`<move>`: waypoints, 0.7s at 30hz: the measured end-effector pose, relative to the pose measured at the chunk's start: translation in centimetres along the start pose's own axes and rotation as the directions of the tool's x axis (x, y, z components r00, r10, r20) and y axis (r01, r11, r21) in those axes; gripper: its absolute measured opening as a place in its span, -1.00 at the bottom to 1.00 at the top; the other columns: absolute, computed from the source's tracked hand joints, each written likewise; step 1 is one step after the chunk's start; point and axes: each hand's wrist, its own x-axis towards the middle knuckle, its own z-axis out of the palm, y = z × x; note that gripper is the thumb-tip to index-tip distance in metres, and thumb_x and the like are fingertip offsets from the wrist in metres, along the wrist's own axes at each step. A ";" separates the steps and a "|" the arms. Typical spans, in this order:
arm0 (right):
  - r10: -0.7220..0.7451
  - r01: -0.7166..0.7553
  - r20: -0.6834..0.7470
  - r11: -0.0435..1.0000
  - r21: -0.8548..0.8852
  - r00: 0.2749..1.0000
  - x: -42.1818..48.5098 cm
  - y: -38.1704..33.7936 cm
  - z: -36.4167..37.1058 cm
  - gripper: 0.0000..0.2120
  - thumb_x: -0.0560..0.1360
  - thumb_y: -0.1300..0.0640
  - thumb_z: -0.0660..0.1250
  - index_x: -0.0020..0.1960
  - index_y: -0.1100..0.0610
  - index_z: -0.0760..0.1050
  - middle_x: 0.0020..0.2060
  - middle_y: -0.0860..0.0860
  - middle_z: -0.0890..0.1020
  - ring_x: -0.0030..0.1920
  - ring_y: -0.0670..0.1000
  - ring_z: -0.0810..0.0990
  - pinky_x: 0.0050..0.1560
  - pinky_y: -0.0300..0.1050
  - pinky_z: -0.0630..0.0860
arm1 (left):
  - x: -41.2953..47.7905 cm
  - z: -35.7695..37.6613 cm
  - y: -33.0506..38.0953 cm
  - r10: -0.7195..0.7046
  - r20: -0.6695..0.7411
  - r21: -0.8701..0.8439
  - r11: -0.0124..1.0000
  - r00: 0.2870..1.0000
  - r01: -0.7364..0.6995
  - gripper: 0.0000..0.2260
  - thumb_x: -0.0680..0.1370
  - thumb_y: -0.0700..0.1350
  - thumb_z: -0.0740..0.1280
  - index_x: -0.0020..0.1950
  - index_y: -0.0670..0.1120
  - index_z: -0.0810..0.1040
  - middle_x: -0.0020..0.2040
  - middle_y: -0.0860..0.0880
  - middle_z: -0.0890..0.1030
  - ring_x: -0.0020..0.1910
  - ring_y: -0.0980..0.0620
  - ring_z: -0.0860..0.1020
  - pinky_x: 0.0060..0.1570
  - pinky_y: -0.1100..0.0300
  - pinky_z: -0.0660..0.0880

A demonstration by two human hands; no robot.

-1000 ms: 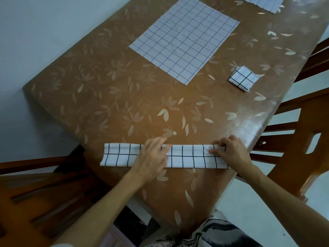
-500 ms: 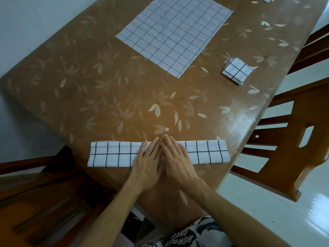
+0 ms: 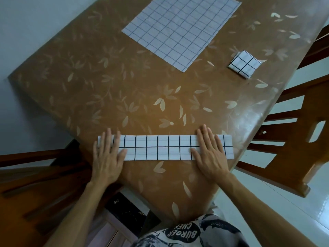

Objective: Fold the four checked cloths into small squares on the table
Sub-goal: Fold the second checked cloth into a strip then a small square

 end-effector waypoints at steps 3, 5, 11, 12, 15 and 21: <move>0.080 -0.080 -0.025 0.997 0.015 0.996 -0.6 2.8 -0.4 -0.30 0.60 -0.32 -0.26 0.59 0.05 -0.28 0.57 0.00 -0.27 0.56 -0.02 -0.29 0.56 0.07 -0.22 | -0.5 -0.5 -2.3 -0.037 0.005 -0.008 0.999 0.999 0.037 -0.39 0.63 0.26 -0.19 0.63 0.04 -0.18 0.63 -0.09 -0.16 0.60 -0.09 -0.13 0.52 -0.23 -0.05; 0.094 -0.094 -0.028 0.996 -0.001 0.995 -1.0 3.9 -0.6 -0.29 0.60 -0.32 -0.27 0.59 0.07 -0.26 0.58 0.02 -0.25 0.57 0.00 -0.27 0.56 0.11 -0.18 | -0.5 -0.5 -2.5 -0.033 0.008 -0.001 0.999 0.999 0.033 -0.39 0.63 0.26 -0.20 0.62 0.03 -0.19 0.63 -0.09 -0.16 0.61 -0.08 -0.14 0.52 -0.23 -0.05; 0.090 -0.089 -0.037 0.996 0.011 0.995 -1.0 3.8 -0.8 -0.29 0.61 -0.29 -0.18 0.60 0.10 -0.18 0.59 0.04 -0.20 0.57 0.03 -0.24 0.55 0.10 -0.21 | -0.3 -1.3 -1.5 -0.066 -0.010 0.025 0.997 0.998 0.066 -0.37 0.61 0.22 -0.08 0.63 -0.04 -0.02 0.63 -0.17 0.01 0.60 -0.15 -0.03 0.49 -0.25 -0.04; 0.087 -0.086 -0.046 0.996 0.015 0.995 -0.9 3.9 -1.0 -0.30 0.61 -0.28 -0.14 0.61 0.10 -0.14 0.59 0.05 -0.16 0.58 0.04 -0.20 0.55 0.09 -0.20 | -0.2 -1.7 -1.2 -0.070 -0.028 0.022 0.997 0.997 0.070 -0.37 0.60 0.19 -0.03 0.62 -0.07 0.07 0.61 -0.20 0.08 0.59 -0.17 0.02 0.49 -0.26 -0.02; 0.065 -0.060 -0.098 0.997 0.053 0.993 -0.6 4.1 -2.1 -0.37 0.61 -0.23 0.08 0.55 0.10 0.12 0.58 0.11 0.08 0.56 0.12 0.05 0.54 0.11 -0.02 | 0.1 -2.7 0.3 -0.052 -0.093 -0.031 0.998 0.994 0.049 -0.42 0.57 0.04 0.20 0.56 -0.13 0.22 0.58 -0.21 0.18 0.58 -0.16 0.07 0.50 -0.23 0.02; -0.003 0.019 -0.134 0.993 0.114 0.991 1.0 6.1 -4.8 -0.66 0.52 -0.05 0.34 0.25 0.05 0.50 0.17 0.05 0.47 0.17 0.12 0.45 0.23 0.07 0.40 | 0.0 -3.5 8.4 0.220 -0.223 -0.171 0.950 0.950 -0.260 -0.60 0.55 -0.14 0.36 0.39 -0.12 0.47 0.36 -0.13 0.44 0.38 -0.09 0.36 0.36 -0.08 0.42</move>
